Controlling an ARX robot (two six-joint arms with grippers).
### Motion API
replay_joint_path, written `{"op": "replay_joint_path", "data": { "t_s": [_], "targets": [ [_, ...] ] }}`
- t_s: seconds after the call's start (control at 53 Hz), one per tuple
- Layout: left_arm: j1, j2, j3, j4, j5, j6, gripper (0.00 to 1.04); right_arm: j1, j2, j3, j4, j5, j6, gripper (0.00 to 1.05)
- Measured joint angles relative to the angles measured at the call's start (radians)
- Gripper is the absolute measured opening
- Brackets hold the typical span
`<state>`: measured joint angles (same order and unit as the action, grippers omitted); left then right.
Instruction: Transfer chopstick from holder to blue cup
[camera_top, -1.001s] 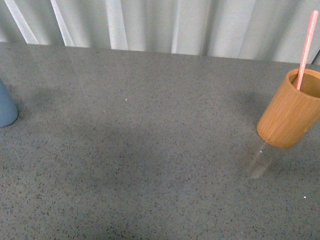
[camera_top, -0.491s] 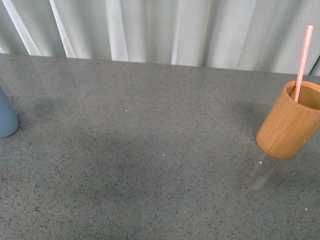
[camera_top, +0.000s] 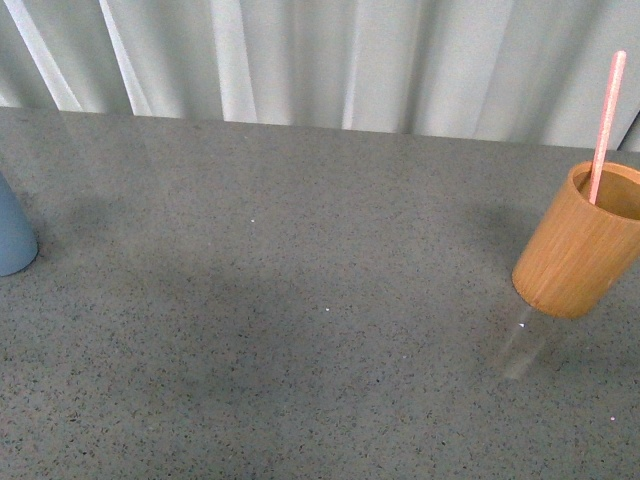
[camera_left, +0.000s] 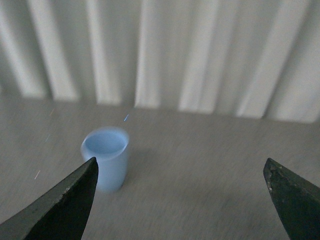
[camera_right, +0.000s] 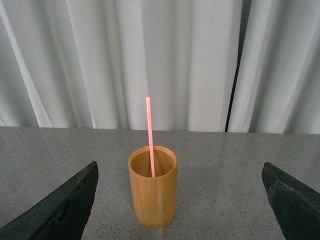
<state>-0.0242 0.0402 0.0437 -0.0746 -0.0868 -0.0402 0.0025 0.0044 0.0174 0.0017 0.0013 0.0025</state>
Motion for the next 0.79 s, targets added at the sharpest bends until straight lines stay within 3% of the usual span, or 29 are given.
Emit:
{"op": "replay_joint_path", "data": {
  "t_s": [0.038,0.113,0.415,0.585,0.793],
  "targets": [
    [-0.018,0.073,0.048,-0.116,-0.09,-0.042,0.98,0.0,0.0,0.0,0.0,0.0,0.0,0.95],
    [-0.009,0.209,0.095,-0.19,-0.139,-0.098,0.98,0.0,0.0,0.0,0.0,0.0,0.0,0.95],
    [0.119,0.74,0.309,0.056,-0.076,-0.089,0.98,0.0,0.0,0.0,0.0,0.0,0.0,0.95],
    [0.126,1.085,0.495,-0.006,-0.023,0.007,0.98,0.0,0.0,0.0,0.0,0.0,0.0,0.95],
    [0.163,1.348,0.701,-0.042,-0.036,0.075,0.98,0.0,0.0,0.0,0.0,0.0,0.0,0.95]
  ]
}}
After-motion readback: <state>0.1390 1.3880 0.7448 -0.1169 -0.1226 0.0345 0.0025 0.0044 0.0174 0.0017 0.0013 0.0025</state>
